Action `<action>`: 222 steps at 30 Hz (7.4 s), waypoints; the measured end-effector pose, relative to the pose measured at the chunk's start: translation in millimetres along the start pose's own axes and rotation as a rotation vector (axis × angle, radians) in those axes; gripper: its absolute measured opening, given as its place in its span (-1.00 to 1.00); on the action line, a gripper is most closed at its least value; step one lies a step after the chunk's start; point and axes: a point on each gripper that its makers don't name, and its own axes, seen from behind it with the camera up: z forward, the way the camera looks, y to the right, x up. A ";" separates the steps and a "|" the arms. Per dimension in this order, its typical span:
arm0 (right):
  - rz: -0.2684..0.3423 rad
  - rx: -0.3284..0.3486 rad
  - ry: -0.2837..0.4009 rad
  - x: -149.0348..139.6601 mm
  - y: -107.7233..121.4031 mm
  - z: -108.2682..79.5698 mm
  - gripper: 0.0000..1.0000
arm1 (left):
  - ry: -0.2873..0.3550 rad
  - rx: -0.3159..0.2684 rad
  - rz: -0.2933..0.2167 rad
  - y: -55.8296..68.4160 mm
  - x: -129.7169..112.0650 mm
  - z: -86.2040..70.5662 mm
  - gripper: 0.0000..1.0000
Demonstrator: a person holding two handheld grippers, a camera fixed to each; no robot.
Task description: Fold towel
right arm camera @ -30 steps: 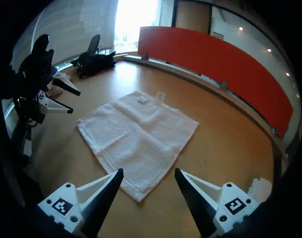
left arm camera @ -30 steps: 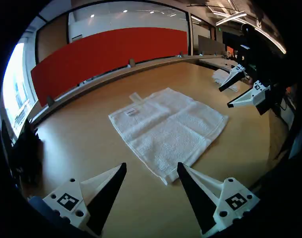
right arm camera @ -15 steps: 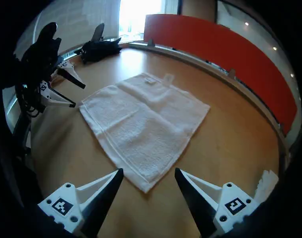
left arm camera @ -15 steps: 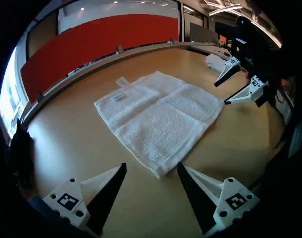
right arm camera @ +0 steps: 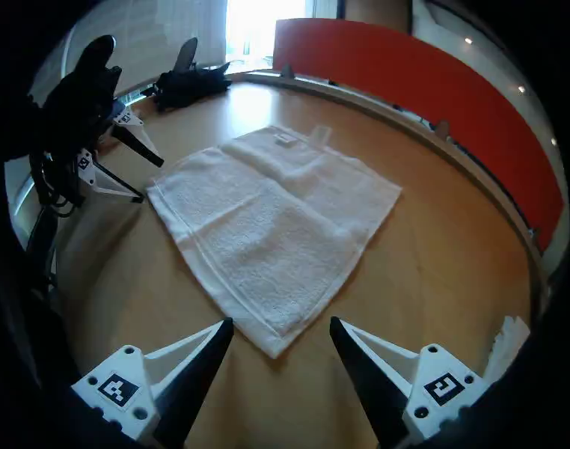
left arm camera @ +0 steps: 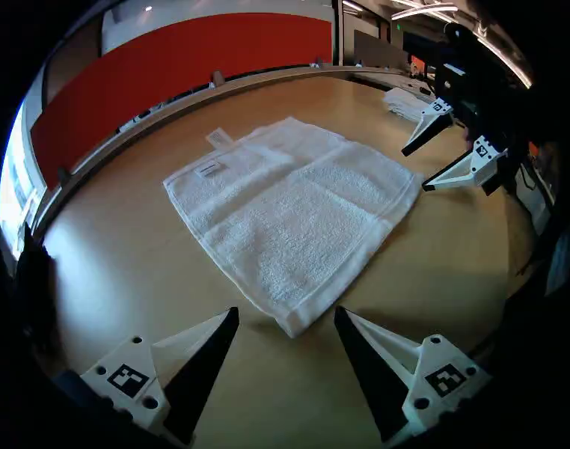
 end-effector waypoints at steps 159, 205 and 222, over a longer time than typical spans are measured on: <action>-0.038 0.011 0.116 91.8 -7.3 -106.8 -0.70 | 0.036 0.029 -0.411 7.8 95.9 -118.9 -0.73; 0.002 0.001 -0.035 81.8 47.2 -14.5 -0.69 | -0.046 0.120 -0.409 -41.2 93.5 -25.0 -0.73; 0.007 -0.032 -0.077 70.0 61.3 11.7 -0.49 | -0.046 0.130 -0.390 -50.6 89.8 2.8 -0.71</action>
